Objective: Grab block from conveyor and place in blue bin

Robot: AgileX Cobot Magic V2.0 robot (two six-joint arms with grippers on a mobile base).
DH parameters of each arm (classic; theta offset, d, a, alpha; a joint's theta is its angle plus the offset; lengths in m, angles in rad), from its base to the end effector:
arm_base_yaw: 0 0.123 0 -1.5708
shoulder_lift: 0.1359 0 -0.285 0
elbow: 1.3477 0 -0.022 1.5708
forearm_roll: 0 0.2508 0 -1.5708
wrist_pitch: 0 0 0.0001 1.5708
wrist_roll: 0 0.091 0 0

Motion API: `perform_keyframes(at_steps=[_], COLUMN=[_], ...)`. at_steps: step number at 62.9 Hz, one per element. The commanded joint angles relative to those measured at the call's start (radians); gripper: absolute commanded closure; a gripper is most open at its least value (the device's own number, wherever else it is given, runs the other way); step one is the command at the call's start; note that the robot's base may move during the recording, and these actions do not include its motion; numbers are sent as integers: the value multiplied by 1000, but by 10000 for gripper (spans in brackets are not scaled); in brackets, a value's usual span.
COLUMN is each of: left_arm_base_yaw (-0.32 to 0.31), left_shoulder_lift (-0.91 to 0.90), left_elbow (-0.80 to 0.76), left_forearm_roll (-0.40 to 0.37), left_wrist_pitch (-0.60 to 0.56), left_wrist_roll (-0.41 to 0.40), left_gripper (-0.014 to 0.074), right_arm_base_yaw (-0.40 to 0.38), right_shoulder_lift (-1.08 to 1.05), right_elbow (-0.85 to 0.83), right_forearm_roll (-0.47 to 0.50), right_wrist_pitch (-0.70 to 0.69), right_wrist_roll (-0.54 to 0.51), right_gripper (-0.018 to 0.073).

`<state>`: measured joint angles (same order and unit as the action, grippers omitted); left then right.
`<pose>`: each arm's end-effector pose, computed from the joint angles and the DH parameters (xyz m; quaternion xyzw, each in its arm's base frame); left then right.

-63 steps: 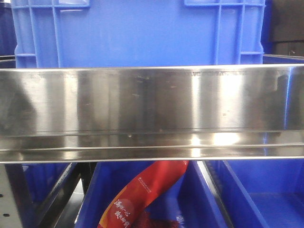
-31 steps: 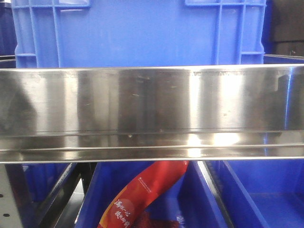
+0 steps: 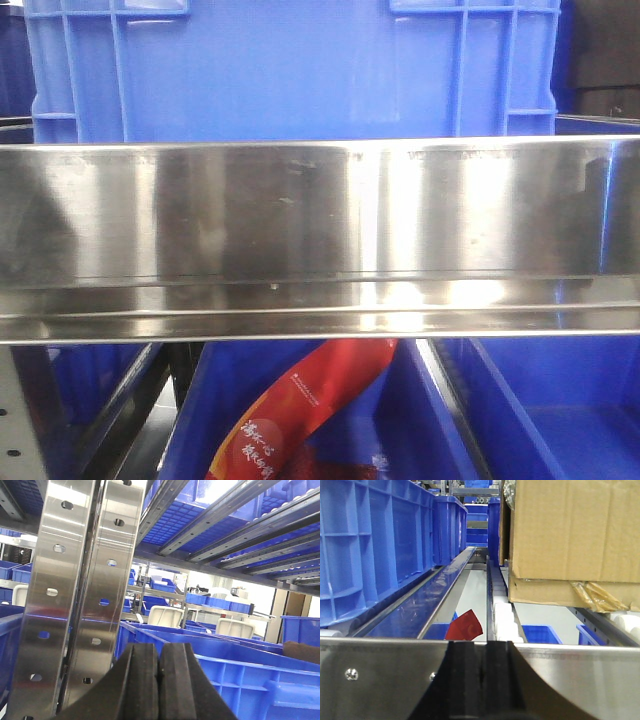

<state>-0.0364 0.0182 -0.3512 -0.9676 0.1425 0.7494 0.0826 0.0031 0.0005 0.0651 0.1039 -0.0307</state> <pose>0.0232 -0.0116 0.3191 -0.0034 0.5787 -0.1351 0.8043 0.0566 0.0053 0.2034 -0.0197 0.7139 0.0432 0.6986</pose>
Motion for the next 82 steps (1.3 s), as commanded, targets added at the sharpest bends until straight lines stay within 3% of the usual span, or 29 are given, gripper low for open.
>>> perform_keyframes(at_steps=[1, 5, 9, 13, 14, 16, 18, 22, 23, 38, 51, 55, 64, 82], left_arm_base_yaw=[3, 3, 3, 3, 3, 3, 3, 3, 3, 1, 1, 1, 1, 1], left_shoulder_lift=[-4, -4, -4, -4, -4, -4, -4, -4, -4, -7, -18, -18, -18, -18], left_elbow=[1, 2, 4, 20, 23, 37, 49, 84, 92, 265, 351, 351, 351, 351], left_forearm_roll=[4, 136, 362, 561, 589, 728, 830, 985, 1003, 1027, 1022, 1022, 1017, 1017], left_wrist_pitch=[-8, 14, 59, 71, 71, 73, 73, 63, 55, -208, -221, -162, -164, -162], left_wrist_roll=[-4, -4, -71, -361, -400, -600, -749, -938, -953, -961, -961, -955, -855, -855], left_gripper=[708, 708, 708, 708, 708, 708, 708, 708, 708, 708, 708, 708, 708, 708], right_arm_base_yaw=[-7, -7, -7, -7, -7, -7, -7, -7, -7, -7, -7, -7, -7, -7], right_shoulder_lift=[-3, -3, -3, -3, -3, -3, -3, -3, -3, -3, -3, -3, -3, -3], right_elbow=[-1, -1, -1, -1, -1, -1, -1, -1, -1, -1, -1, -1, -1, -1], right_forearm_roll=[-10, -10, -10, -10, -10, -10, -10, -10, -10, -10, -10, -10, -10, -10], right_wrist_pitch=[-24, -24, -24, -24, -24, -24, -24, -24, -24, -24, -24, -24, -24, -24], right_wrist_roll=[-4, -4, -4, -4, -4, -4, -4, -4, -4, -4, -4, -4, -4, -4], right_gripper=[721, 721, 721, 721, 721, 721, 721, 721, 721, 721, 721, 721, 721, 721])
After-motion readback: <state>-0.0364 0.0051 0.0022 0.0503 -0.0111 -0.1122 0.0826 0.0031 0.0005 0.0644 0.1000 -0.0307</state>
